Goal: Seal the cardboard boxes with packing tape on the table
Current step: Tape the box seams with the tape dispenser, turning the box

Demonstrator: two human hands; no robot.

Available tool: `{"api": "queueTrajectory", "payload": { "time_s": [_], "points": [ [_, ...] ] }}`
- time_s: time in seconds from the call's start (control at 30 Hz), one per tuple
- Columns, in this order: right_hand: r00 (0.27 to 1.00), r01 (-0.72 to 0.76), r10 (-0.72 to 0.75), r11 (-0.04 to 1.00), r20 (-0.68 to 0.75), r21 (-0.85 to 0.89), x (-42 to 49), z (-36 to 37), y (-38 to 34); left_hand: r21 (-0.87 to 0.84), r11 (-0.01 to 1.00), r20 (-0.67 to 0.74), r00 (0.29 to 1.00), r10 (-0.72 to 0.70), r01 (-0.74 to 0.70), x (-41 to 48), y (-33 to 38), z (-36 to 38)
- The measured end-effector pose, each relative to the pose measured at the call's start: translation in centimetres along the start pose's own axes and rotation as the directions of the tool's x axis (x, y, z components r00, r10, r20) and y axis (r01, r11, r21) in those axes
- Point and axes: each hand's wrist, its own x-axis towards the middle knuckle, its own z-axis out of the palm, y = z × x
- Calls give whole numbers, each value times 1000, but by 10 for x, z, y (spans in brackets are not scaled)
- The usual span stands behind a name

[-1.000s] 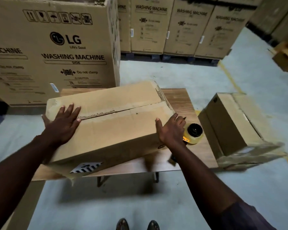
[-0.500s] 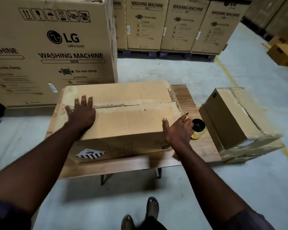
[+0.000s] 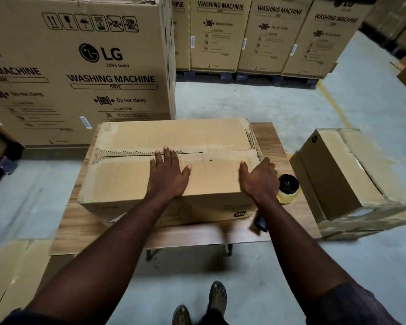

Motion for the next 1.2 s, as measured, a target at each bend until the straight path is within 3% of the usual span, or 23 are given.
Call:
{"api": "queueTrajectory", "payload": {
  "time_s": [0.13,0.23,0.3,0.33,0.4,0.47,0.5,0.57,0.7,0.8,0.97,1.1,1.2],
  "points": [
    [1000,-12,12,1000,9,-7,5,-4,4,-1,1000,13,1000,11,-11,3,7,-1],
    [998,9,-14,997,64,82,13,-11,12,-23,1000,-16,1000,15,-15,5,11,0],
    [984,-87,37,953,173,291,21,-20,25,-19,1000,-22,1000,12,-13,4,10,2],
    [962,-188,75,879,263,438,26,-21,38,-14,1000,-27,1000,11,-11,4,10,2],
    [837,-535,239,552,493,640,30,-17,74,-4,1000,-35,999,8,-8,5,10,4],
    [689,-721,397,291,606,629,26,-2,119,0,1000,-41,999,3,-3,5,12,4],
    [629,-768,464,249,624,590,24,9,139,-3,1000,-45,999,0,0,5,11,5],
    [544,-836,511,265,665,481,15,28,165,-2,1000,-48,999,-4,4,6,11,6],
    [415,-909,256,160,873,385,3,53,169,17,1000,-53,999,-2,3,6,11,7],
    [439,-898,163,49,884,437,10,72,164,28,1000,-68,998,0,2,6,10,7],
    [416,-908,189,139,890,395,31,89,159,55,998,-63,998,-1,5,8,7,9],
    [518,-854,227,183,825,486,54,77,147,63,998,-60,998,4,0,8,5,9],
    [574,-818,249,153,780,554,83,64,140,68,998,-63,998,-2,7,7,8,9]
  ]
}}
